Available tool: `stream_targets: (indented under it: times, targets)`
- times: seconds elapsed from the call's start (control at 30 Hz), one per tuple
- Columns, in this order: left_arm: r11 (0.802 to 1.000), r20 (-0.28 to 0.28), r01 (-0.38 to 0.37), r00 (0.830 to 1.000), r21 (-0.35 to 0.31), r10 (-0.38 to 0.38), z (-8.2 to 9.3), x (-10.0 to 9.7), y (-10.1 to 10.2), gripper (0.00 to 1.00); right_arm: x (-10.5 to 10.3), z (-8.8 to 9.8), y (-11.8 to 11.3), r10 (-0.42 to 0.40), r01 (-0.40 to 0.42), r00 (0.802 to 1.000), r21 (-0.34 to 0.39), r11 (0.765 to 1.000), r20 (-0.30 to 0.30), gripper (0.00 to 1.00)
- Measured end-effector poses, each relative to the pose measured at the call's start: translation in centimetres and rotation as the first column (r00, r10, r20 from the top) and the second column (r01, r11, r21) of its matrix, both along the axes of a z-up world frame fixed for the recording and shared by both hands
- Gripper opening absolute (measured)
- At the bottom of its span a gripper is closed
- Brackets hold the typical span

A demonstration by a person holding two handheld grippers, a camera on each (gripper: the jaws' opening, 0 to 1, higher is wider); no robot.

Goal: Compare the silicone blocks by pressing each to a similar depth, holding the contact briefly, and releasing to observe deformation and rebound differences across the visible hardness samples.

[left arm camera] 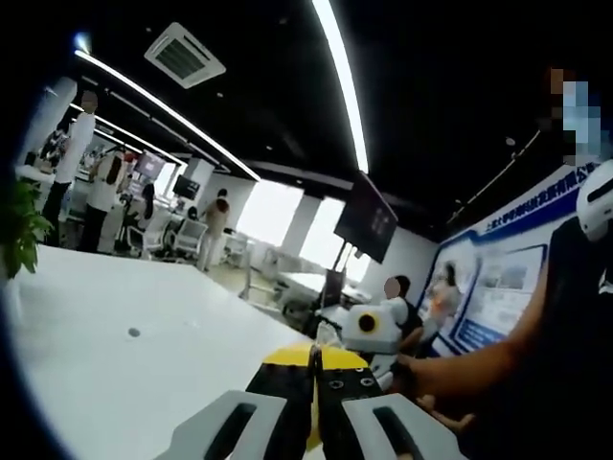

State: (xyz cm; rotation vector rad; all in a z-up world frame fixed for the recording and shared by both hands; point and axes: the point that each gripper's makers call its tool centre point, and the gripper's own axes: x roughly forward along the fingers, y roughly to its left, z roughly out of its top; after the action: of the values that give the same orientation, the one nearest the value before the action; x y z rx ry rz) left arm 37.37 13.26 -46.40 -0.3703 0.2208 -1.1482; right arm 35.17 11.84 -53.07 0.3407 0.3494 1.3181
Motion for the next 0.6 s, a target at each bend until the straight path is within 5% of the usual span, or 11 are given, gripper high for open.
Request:
stream_targets:
  times: [0.43,0.6]
  targets:
    - [0.999,0.024,0.029,0.999,-0.035,-0.028,1.7,-0.4,-0.7,0.0,0.6,0.7,0.1,-0.044,0.04,0.998,0.072,0.997,0.054,0.22]
    - [0.999,0.029,0.03,0.999,-0.033,-0.029,1.7,-0.5,-0.9,0.0,1.2,0.8,0.0,-0.091,0.086,0.992,0.068,0.994,0.088,0.42]
